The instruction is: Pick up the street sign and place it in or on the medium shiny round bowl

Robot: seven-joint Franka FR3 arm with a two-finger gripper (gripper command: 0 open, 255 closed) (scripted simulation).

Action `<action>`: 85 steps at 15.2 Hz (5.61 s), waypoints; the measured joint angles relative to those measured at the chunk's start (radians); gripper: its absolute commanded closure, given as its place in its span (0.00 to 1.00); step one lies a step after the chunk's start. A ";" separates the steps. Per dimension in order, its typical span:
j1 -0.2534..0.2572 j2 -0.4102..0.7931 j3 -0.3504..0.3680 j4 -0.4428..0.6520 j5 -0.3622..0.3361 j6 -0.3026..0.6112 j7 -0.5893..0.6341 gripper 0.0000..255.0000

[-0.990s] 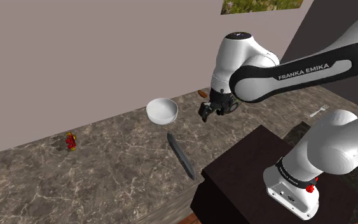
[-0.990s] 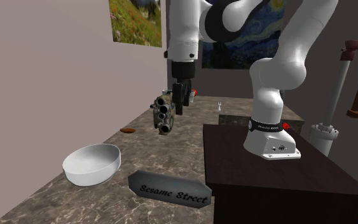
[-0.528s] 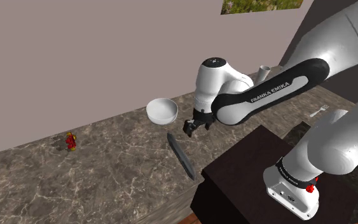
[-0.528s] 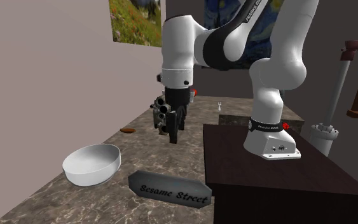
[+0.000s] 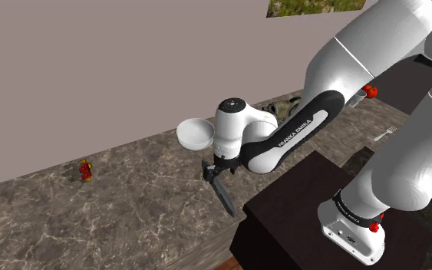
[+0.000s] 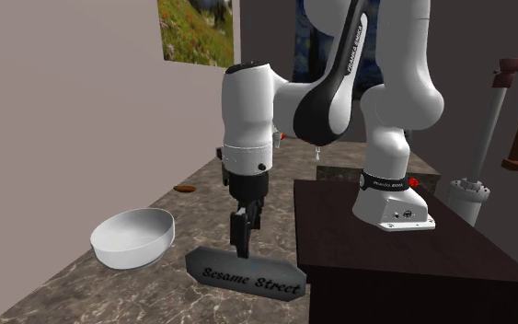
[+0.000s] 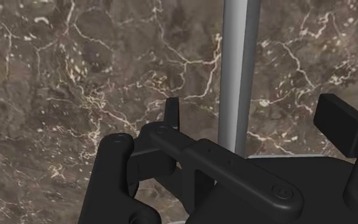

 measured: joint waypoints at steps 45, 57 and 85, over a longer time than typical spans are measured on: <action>-0.006 -0.133 0.027 0.036 0.121 -0.151 -0.082 1.00; -0.012 -0.227 0.004 0.116 0.177 -0.314 -0.151 1.00; -0.132 0.421 -0.172 1.008 -0.062 -0.595 -0.362 1.00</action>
